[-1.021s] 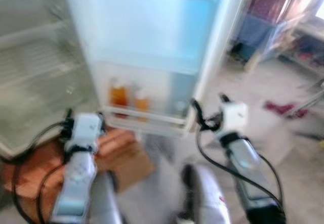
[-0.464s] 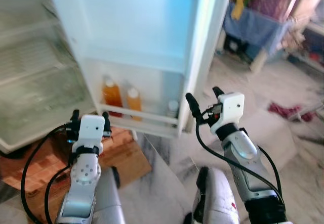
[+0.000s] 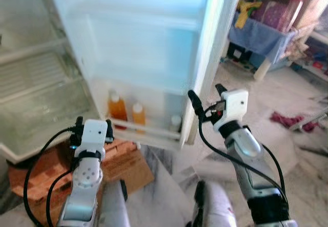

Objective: Restocking fridge

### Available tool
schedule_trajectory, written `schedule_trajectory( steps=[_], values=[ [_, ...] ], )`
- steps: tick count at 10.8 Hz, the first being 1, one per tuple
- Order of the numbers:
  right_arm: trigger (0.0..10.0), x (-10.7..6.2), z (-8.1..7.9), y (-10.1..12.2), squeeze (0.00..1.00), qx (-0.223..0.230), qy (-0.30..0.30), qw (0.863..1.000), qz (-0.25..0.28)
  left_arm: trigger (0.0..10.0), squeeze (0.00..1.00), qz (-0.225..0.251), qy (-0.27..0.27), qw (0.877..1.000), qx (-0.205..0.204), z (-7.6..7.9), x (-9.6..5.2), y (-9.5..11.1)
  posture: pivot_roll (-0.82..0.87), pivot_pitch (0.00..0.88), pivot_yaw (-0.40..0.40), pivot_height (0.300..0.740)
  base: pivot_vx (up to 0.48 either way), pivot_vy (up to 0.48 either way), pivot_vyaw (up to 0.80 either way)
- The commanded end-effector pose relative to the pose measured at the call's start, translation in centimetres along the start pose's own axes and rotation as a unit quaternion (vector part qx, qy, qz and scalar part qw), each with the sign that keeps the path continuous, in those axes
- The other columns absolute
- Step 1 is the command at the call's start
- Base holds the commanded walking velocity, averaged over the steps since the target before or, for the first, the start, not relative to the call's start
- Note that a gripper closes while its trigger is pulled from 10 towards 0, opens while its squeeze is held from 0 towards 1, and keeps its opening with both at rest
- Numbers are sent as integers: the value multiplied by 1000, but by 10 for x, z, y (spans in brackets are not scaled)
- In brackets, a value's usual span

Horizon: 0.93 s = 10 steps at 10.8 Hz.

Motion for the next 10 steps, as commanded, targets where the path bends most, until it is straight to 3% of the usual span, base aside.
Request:
schedule_trajectory(
  steps=[1, 3, 5, 6, 8, 9, 10],
  values=[
    [10000, 1, 3, 6, 0, 0, -4, 1000, 10, 10000, 0, -12, -4, 1000, 5, -3, -3, -4, 106, 0, -24, 686, 0, 0, 0],
    [10000, -13, 2, -3, 0, 0, -7, 1000, -4, 10000, 0, -50, -1, 999, 0, -11, -13, -24, 106, 0, -17, 721, 0, 0, 0],
    [10000, -40, 2, -24, 0, 5, -16, 999, -45, 10000, 0, -65, -16, 998, 8, -15, -24, -34, 110, 0, -15, 740, 0, 0, 0],
    [10000, -60, 4, -37, 0, 6, -30, 997, -72, 10000, 0, -79, -49, 996, 6, -10, -32, -41, 110, 0, -15, 740, 0, 0, 0],
    [10000, -84, 18, -48, 0, 8, -85, 991, -105, 10000, 0, -66, -117, 991, -8, 3, -41, -39, 105, 0, -16, 740, 0, 0, 0],
    [10000, -88, 23, -53, 0, 19, -105, 987, -117, 10000, 0, -41, -142, 989, -10, 10, -39, -32, 97, 0, -17, 740, 0, 0, 0],
    [10000, -81, 21, -53, 0, 20, -100, 988, -113, 10000, 0, -10, -178, 984, -17, 23, -35, -18, 98, 0, -26, 740, 0, 0, 0]
  ],
)
Point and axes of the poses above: a point about 5 cm out from each wrist's last joint towards the gripper, its own x axis pointing out of the wrist towards the gripper, its own y axis along the axis of the wrist's last joint, z = x × y, the point moved 3 cm from there along x, pointing out of the wrist towards the gripper, and after that the axes turned 5 degrees about -x, right-handed, at the moved point
